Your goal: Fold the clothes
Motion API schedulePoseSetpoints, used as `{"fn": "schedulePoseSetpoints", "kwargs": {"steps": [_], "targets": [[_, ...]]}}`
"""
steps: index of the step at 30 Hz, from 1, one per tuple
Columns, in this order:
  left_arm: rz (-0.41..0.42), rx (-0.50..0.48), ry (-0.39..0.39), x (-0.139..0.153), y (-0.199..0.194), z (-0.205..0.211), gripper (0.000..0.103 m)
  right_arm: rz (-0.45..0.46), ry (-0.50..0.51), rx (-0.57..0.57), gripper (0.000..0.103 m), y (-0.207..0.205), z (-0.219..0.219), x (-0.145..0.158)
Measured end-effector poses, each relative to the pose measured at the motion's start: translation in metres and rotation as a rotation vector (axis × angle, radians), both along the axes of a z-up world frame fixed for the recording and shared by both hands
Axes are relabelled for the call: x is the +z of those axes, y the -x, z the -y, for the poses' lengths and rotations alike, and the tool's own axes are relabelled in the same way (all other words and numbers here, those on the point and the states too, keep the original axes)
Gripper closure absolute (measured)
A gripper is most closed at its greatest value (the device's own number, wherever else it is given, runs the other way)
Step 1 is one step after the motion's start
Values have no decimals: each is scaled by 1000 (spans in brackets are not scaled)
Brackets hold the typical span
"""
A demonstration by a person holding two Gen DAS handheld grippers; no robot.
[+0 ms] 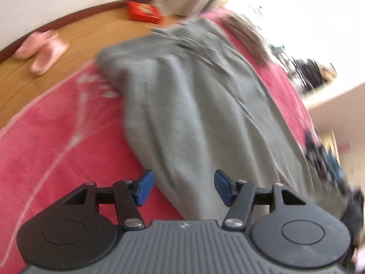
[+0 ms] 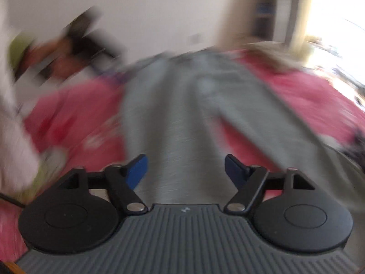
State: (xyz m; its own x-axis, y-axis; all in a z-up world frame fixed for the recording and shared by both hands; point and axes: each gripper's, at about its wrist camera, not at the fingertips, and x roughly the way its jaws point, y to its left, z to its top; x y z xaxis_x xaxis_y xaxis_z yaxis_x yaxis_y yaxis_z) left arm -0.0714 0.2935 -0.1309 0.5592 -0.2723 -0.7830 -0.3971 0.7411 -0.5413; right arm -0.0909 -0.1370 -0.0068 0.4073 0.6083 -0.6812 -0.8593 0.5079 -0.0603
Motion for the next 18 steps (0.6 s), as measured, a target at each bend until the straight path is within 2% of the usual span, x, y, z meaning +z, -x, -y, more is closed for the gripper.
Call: {"fn": "schedulePoseSetpoints", "kwargs": {"steps": [3, 6, 7, 8, 10, 11, 14, 16, 18], "targets": [[0, 75, 23, -15, -4, -9, 52, 19, 67, 109, 58, 26, -30, -18], [26, 123, 31, -22, -10, -11, 62, 37, 134, 217, 62, 53, -61, -37], [32, 136, 22, -22, -11, -11, 76, 44, 156, 253, 67, 61, -71, -43], [38, 148, 13, -22, -11, -10, 83, 59, 192, 245, 70, 61, -74, -50], [50, 157, -6, -16, -11, -8, 93, 85, 281, 197, 95, 52, -76, -66], [57, 160, -16, -12, -10, -7, 94, 84, 290, 180, 97, 46, -75, -68], [70, 138, -73, 17, -8, 0, 95, 47, 264, 156, 100, 38, -72, -52], [69, 133, -110, 37, -8, -2, 95, -59, 182, 157, 100, 30, -66, -32], [39, 113, -121, 45, -13, -7, 95, -183, 117, 184, 100, 24, -61, -21]]}}
